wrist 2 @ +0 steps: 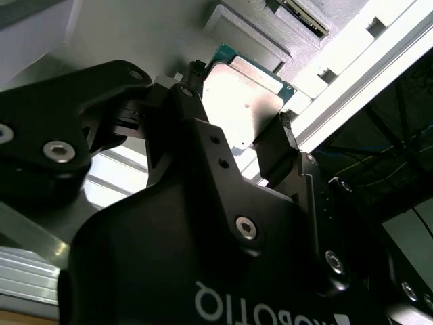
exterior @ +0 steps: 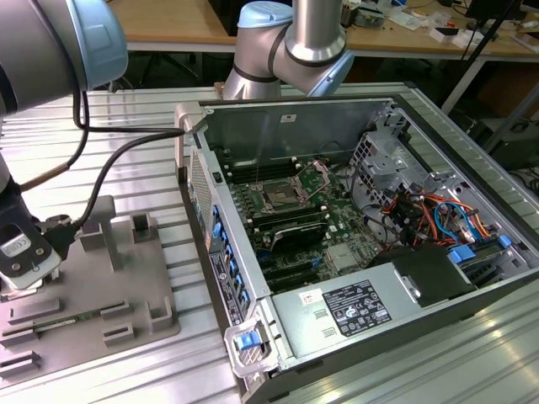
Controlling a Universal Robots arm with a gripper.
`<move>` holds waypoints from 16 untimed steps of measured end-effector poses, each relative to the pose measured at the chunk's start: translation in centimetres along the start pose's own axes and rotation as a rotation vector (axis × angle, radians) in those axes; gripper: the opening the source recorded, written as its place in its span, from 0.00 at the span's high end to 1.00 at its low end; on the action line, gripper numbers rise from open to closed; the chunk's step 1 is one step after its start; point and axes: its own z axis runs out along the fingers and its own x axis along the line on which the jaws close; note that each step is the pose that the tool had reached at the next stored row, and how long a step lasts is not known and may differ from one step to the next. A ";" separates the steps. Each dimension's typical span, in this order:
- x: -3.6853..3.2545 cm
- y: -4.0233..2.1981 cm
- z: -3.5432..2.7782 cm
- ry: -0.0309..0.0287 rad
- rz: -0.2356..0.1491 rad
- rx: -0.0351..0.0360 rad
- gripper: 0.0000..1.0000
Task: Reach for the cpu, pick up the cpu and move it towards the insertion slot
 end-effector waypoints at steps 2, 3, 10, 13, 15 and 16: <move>0.00 0.00 -0.08 0.0001 0.000 0.0000 0.45; 0.00 0.00 -0.13 0.0001 0.000 0.0000 0.45; 0.02 0.01 -0.50 -0.0001 0.000 0.0000 0.45; 0.02 0.01 -0.54 0.0000 0.000 0.0000 0.45; 0.02 0.01 -0.54 0.0001 0.000 0.0000 0.45; 0.02 0.01 -0.54 0.0001 0.000 0.0000 0.45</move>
